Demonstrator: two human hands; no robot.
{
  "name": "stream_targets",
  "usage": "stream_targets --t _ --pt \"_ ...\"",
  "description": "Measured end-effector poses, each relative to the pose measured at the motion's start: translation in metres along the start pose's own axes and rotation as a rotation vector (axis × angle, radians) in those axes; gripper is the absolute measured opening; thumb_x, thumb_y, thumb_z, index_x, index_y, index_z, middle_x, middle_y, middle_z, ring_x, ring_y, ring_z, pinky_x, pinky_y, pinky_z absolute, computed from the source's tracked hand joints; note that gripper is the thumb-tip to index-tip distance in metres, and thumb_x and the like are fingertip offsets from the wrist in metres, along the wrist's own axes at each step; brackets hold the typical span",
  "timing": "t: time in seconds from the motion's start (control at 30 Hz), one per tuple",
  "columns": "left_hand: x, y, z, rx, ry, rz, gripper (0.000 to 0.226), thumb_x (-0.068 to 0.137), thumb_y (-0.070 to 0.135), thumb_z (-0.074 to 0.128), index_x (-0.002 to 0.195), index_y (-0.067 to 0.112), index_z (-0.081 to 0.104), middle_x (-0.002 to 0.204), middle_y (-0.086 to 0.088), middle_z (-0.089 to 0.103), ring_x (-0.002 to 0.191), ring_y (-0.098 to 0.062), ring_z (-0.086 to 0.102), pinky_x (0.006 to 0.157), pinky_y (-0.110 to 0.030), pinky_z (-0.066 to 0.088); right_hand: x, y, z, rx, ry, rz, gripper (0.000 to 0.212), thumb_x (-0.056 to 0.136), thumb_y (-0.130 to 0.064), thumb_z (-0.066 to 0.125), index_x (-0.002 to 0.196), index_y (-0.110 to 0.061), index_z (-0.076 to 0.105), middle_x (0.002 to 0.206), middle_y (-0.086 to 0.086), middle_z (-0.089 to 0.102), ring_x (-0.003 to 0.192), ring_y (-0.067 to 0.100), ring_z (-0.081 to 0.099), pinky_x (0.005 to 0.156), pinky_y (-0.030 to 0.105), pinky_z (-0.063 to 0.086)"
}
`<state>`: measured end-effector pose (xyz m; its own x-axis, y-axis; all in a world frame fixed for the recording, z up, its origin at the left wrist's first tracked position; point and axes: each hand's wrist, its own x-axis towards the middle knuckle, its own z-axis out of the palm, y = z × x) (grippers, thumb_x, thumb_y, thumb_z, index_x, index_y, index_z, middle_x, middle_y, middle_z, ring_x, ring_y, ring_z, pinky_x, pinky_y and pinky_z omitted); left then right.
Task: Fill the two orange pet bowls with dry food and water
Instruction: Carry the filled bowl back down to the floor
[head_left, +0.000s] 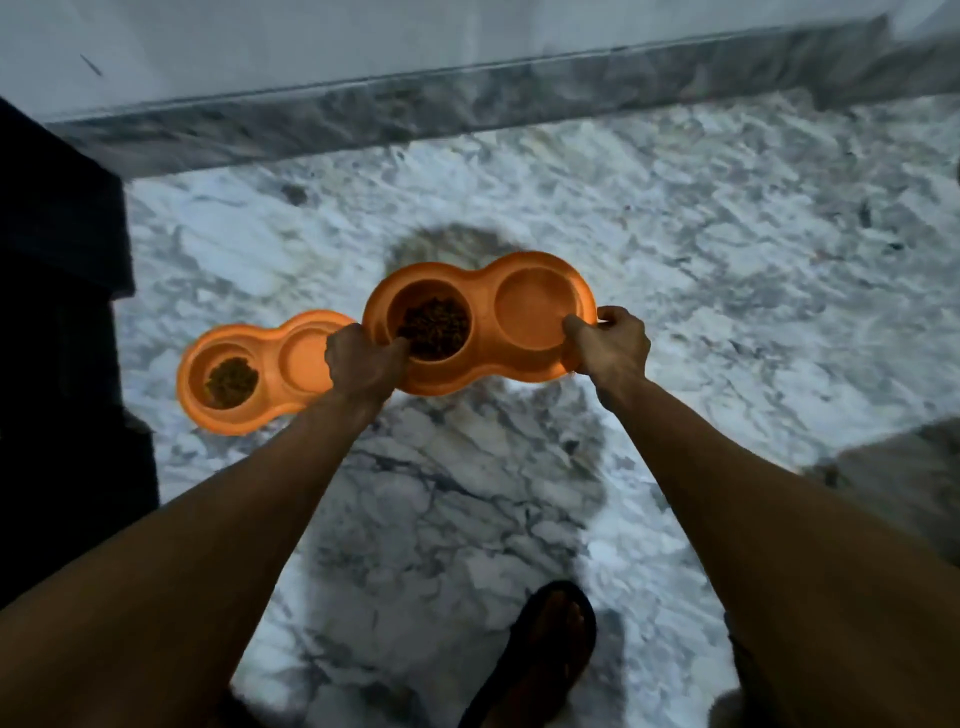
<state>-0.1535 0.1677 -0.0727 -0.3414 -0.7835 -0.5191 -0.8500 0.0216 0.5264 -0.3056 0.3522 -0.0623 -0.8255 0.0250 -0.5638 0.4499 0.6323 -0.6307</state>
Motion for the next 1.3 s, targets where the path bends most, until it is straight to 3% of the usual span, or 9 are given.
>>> stream_targets --t 0.07,0.17,0.33,0.43,0.5,0.77,1.0,1.17,1.3 --pt "0.014 -0.018 0.026 -0.01 0.005 -0.042 0.03 0.081 0.027 0.074 0.083 0.0 0.061 0.082 -0.021 0.058 0.078 -0.031 0.057 0.07 -0.044 0.048 0.021 0.022 0.017 -0.011 -0.005 -0.005 0.063 0.061 -0.039 0.07 0.118 -0.012 0.064 0.093 0.002 0.067 0.089 0.027 0.069 0.081 0.047 0.059" --pt "0.026 -0.037 0.05 -0.046 -0.009 -0.073 0.028 0.082 0.024 0.071 0.077 0.001 0.057 0.078 -0.02 0.057 0.074 -0.03 0.056 0.067 -0.044 0.05 0.039 0.043 0.033 -0.05 -0.018 -0.025 0.026 0.071 -0.03 0.071 0.09 -0.017 0.061 0.075 -0.003 0.061 0.083 0.027 0.068 0.079 0.047 0.059" --pt "0.039 -0.053 0.075 -0.124 -0.014 -0.107 0.023 0.083 0.02 0.07 0.076 0.002 0.057 0.074 -0.017 0.055 0.068 -0.025 0.054 0.059 -0.037 0.042 0.057 0.065 0.049 -0.078 -0.024 -0.053 0.017 0.076 -0.025 0.07 0.085 -0.017 0.058 0.07 -0.004 0.056 0.085 0.03 0.068 0.079 0.048 0.058" --pt "0.043 -0.056 0.085 -0.153 -0.008 -0.143 0.022 0.083 0.015 0.071 0.07 0.006 0.055 0.075 -0.013 0.054 0.064 -0.021 0.052 0.059 -0.033 0.042 0.063 0.072 0.055 -0.096 -0.03 -0.049 0.017 0.077 -0.025 0.07 0.085 -0.017 0.057 0.069 -0.004 0.056 0.08 0.027 0.065 0.077 0.042 0.057" --pt "0.045 -0.057 0.089 -0.163 -0.001 -0.152 0.017 0.082 0.015 0.072 0.083 0.001 0.062 0.08 -0.013 0.057 0.073 -0.023 0.056 0.062 -0.033 0.043 0.064 0.074 0.055 -0.106 -0.027 -0.044 0.017 0.077 -0.024 0.07 0.087 -0.014 0.06 0.069 -0.003 0.056 0.078 0.025 0.063 0.074 0.039 0.054" --pt "0.049 -0.059 0.094 -0.177 -0.013 -0.188 0.021 0.083 0.014 0.074 0.094 0.003 0.061 0.088 -0.012 0.06 0.082 -0.025 0.058 0.067 -0.031 0.044 0.064 0.079 0.058 -0.122 -0.04 -0.004 0.031 0.082 -0.02 0.066 0.109 -0.004 0.065 0.074 -0.001 0.055 0.082 0.024 0.059 0.082 0.043 0.055" --pt "0.052 -0.062 0.092 -0.197 -0.029 -0.216 0.031 0.082 0.016 0.076 0.105 -0.001 0.063 0.101 -0.018 0.067 0.096 -0.032 0.065 0.069 -0.036 0.048 0.06 0.077 0.061 -0.158 -0.075 0.024 0.025 0.082 -0.021 0.063 0.1 -0.003 0.065 0.087 0.011 0.066 0.083 0.03 0.065 0.076 0.044 0.057" --pt "0.033 -0.04 0.067 -0.194 -0.086 -0.208 0.062 0.086 0.02 0.073 0.136 -0.003 0.045 0.131 -0.021 0.055 0.117 -0.034 0.056 0.075 -0.032 0.043 0.04 0.052 0.045 -0.177 -0.083 0.042 0.041 0.083 -0.024 0.066 0.116 0.001 0.061 0.105 0.008 0.061 0.09 0.024 0.058 0.077 0.039 0.051" --pt "-0.004 -0.001 0.013 -0.116 -0.095 -0.166 0.069 0.09 0.028 0.068 0.144 -0.003 0.038 0.145 -0.021 0.045 0.131 -0.036 0.045 0.083 -0.036 0.039 0.006 0.005 0.021 -0.192 -0.104 -0.001 0.041 0.086 -0.031 0.064 0.113 -0.001 0.062 0.101 0.009 0.053 0.088 0.025 0.053 0.069 0.033 0.044"
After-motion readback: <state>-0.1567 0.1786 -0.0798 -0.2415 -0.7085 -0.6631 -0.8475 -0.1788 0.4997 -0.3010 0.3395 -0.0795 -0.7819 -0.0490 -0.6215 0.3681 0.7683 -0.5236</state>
